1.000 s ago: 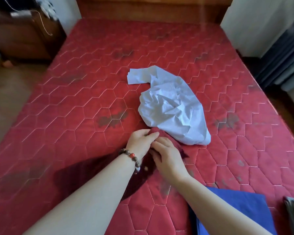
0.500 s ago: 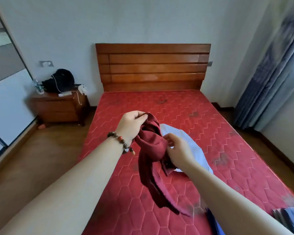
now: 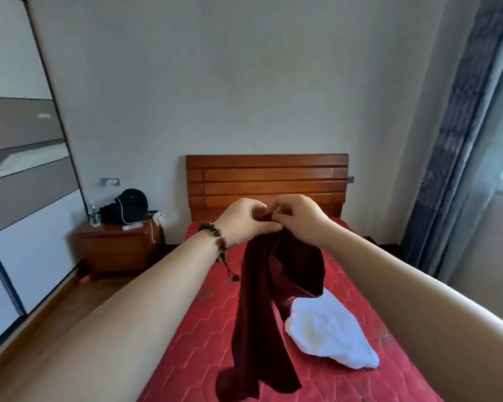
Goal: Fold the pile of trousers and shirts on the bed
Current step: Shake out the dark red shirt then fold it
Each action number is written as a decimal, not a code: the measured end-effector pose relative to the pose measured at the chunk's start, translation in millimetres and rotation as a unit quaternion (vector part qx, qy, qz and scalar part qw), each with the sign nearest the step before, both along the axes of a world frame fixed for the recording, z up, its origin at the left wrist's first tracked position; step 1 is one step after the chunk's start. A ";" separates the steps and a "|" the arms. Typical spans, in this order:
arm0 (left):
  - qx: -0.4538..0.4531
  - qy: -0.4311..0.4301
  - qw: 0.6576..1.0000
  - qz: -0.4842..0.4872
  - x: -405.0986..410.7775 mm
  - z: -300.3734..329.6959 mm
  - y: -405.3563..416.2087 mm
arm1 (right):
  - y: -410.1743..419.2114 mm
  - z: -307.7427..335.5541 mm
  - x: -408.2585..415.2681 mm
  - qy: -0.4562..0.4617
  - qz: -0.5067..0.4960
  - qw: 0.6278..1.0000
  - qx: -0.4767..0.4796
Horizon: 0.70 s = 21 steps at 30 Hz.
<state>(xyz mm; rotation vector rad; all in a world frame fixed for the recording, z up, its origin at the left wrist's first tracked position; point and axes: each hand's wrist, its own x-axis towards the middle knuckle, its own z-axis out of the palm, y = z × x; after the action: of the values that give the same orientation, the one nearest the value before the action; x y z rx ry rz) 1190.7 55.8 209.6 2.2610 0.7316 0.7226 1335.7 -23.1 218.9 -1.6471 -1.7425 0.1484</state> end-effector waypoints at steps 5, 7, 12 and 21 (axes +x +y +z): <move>0.029 -0.019 0.999 0.028 3.6 13.6 -4.6 | -12.8 15.1 5.0 0.064 0.013 0.998 0.000; 0.068 -0.060 0.993 0.079 9.4 22.7 -6.0 | -17.2 18.8 10.2 0.116 -0.003 0.993 0.006; 0.065 -0.182 0.965 0.178 14.8 46.2 -0.5 | -28.6 21.6 37.7 0.055 -0.054 0.996 -0.052; 0.119 0.021 0.992 0.036 26.6 61.8 -17.6 | -19.4 83.2 30.4 0.041 -0.016 0.999 0.001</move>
<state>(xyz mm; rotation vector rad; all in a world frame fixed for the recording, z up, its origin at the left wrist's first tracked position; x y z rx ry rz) 1217.3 38.2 271.4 2.4814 0.7860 0.8375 1366.1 -42.5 302.1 -1.6439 -1.6525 0.1966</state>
